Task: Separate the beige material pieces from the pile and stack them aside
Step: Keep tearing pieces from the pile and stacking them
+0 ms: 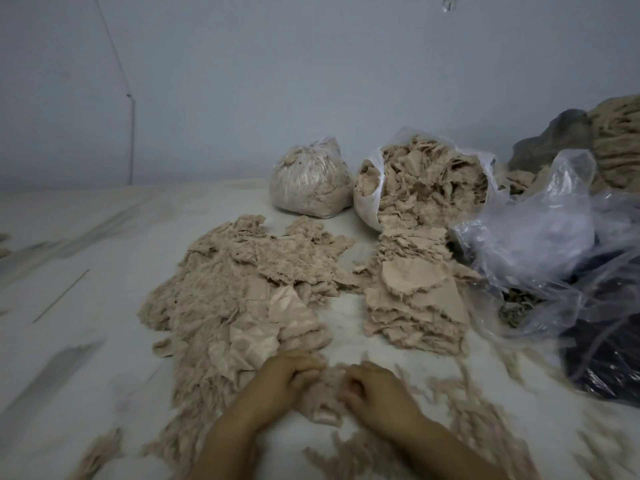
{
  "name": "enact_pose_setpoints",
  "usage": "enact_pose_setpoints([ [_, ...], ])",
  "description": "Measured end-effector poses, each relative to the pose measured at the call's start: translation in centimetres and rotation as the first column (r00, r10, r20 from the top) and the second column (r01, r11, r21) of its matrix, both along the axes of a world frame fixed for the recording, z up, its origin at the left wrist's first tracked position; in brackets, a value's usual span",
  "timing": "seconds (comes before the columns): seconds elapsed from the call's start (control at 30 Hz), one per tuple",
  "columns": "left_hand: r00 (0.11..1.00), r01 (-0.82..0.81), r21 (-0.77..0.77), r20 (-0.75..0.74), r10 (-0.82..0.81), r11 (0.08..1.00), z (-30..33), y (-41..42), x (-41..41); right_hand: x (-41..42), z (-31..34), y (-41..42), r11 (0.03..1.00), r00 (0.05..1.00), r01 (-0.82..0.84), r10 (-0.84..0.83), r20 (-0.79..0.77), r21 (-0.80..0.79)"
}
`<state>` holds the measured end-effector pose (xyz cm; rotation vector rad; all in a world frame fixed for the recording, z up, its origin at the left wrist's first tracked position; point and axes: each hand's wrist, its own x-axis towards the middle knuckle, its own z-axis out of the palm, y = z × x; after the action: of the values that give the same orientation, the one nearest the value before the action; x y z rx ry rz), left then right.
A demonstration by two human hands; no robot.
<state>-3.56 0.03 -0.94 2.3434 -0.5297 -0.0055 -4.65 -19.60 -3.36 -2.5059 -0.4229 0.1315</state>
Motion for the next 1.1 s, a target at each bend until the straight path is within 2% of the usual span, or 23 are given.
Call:
enact_pose_setpoints([
  [0.1,0.999,-0.047,-0.067,0.005,0.048,0.997,0.1,1.0,-0.5,-0.3,-0.2,-1.2,0.968,0.968,0.238,-0.23,0.095,-0.075],
  [0.17,0.999,-0.038,-0.049,0.005,0.038,0.998,0.0,1.1,-0.6,-0.5,0.0,-0.4,0.961,0.941,0.277,-0.265,0.211,-0.028],
  [0.23,0.998,-0.054,-0.051,0.037,0.056,0.997,0.2,0.9,-0.6,-0.9,0.2,1.6,0.986,0.974,0.159,-0.166,0.156,0.055],
  [0.27,0.998,-0.059,-0.046,0.036,0.06,0.997,0.2,0.8,-0.6,-1.1,0.1,2.8,0.995,0.991,0.09,-0.094,0.1,0.044],
  [0.33,0.998,-0.07,-0.041,-0.002,0.07,0.997,0.0,0.7,-0.5,-1.2,-0.4,4.4,0.998,0.993,-0.006,0.013,0.115,-0.057],
  [0.37,0.998,-0.068,-0.036,-0.02,0.068,0.997,0.1,0.7,-0.6,-0.9,-0.4,4.6,1.0,0.987,-0.016,0.02,0.162,-0.023],
  [0.4,0.998,-0.059,-0.012,-0.019,0.059,0.998,0.2,0.7,-0.7,-0.7,-0.2,4.4,0.995,0.982,0.009,-0.028,0.185,0.103],
  [0.47,0.998,-0.065,0.053,0.024,0.064,0.997,0.3,1.2,-0.5,-0.6,1.0,3.6,0.93,0.984,0.081,-0.131,0.117,0.358],
  [0.57,0.988,-0.147,-0.047,0.043,0.149,0.988,0.0,2.1,-0.1,-0.5,2.4,2.5,0.813,0.97,0.188,-0.243,0.028,0.551],
  [0.67,0.982,-0.188,-0.218,-0.059,0.18,0.958,0.2,2.5,0.0,-0.6,2.6,1.7,0.699,0.935,0.303,-0.349,-0.061,0.647],
  [0.77,0.971,-0.237,-0.236,-0.04,0.234,0.942,0.5,2.4,0.3,-0.7,2.3,0.8,0.59,0.905,0.39,-0.386,-0.177,0.707],
  [0.87,0.961,-0.275,-0.187,-0.013,0.278,0.943,0.9,1.7,0.5,-0.7,2.6,0.8,0.569,0.902,0.384,-0.398,-0.165,0.727],
  [0.93,0.96,-0.278,-0.212,-0.025,0.28,0.937,1.2,1.1,0.4,-0.5,3.0,1.3,0.56,0.897,0.381,-0.415,-0.148,0.735],
  [1.0,0.983,-0.183,-0.266,-0.032,0.181,0.947,1.5,0.2,0.0,-0.2,3.6,2.2,0.554,0.896,0.364,-0.426,-0.121,0.749],
  [1.1,0.999,-0.045,-0.231,-0.009,0.044,0.972,1.1,-1.1,-0.2,0.4,4.3,3.3,0.586,0.879,0.325,-0.476,-0.01,0.743],
])
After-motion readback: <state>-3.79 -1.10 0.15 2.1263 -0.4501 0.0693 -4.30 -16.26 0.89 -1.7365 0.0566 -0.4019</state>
